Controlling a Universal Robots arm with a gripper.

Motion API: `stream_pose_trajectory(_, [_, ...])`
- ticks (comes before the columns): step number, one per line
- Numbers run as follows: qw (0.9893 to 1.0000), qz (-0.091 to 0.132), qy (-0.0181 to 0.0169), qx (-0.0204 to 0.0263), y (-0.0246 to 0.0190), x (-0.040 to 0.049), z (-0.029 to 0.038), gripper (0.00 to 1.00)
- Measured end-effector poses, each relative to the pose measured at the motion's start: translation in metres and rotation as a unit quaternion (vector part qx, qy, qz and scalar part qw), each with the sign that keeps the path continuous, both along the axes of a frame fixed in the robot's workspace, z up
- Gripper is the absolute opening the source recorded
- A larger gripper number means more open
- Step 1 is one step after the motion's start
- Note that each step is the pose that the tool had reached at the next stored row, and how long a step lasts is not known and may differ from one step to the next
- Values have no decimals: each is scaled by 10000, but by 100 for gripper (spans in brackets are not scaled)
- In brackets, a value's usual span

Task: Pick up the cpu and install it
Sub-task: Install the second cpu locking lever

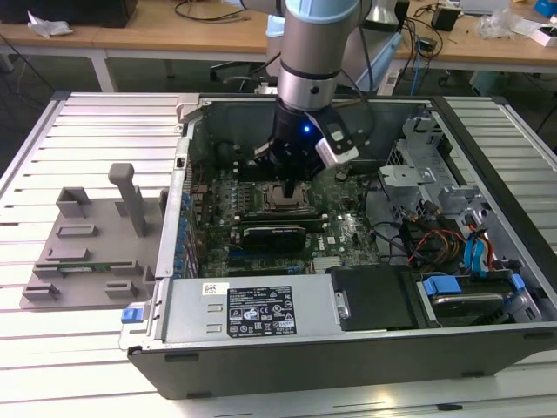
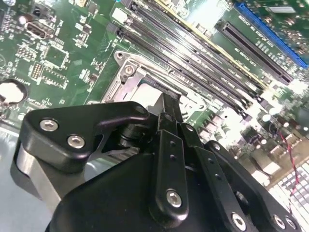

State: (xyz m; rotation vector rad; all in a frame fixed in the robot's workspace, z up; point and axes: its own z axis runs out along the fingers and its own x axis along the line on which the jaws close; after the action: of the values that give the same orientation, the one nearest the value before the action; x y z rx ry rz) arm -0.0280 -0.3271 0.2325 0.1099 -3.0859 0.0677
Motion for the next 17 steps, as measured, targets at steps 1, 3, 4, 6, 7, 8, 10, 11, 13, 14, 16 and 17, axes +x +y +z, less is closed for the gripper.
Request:
stream_pose_trajectory(1, [10000, -1, 0, -7, 4, -1, 40, 11])
stream_pose_trajectory(3, [10000, 0, 0, -29, 9, 0, 107, 11])
stream_pose_trajectory(4, [10000, 0, 0, -35, 10, 0, 124, 11])
stream_pose_trajectory(6, [10000, 0, 0, -54, 11, 0, 174, 11])
stream_pose_trajectory(7, [10000, 0, 0, -59, 11, 0, 190, 11])
stream_pose_trajectory(8, [10000, -1, 0, -69, 12, -1, 225, 11])
stream_pose_trajectory(10, [10000, -1, 0, -78, 13, 0, 259, 11])
stream_pose_trajectory(11, [10000, -1, 0, -82, 13, -1, 273, 11])
stream_pose_trajectory(13, [10000, -1, 0, -92, 14, 0, 315, 11])
stream_pose_trajectory(14, [10000, -1, 0, -96, 14, 0, 341, 11])
stream_pose_trajectory(16, [9999, -1, 0, -101, 15, -1, 379, 11])
stream_pose_trajectory(17, [9999, -1, 0, -103, 15, 0, 396, 11])
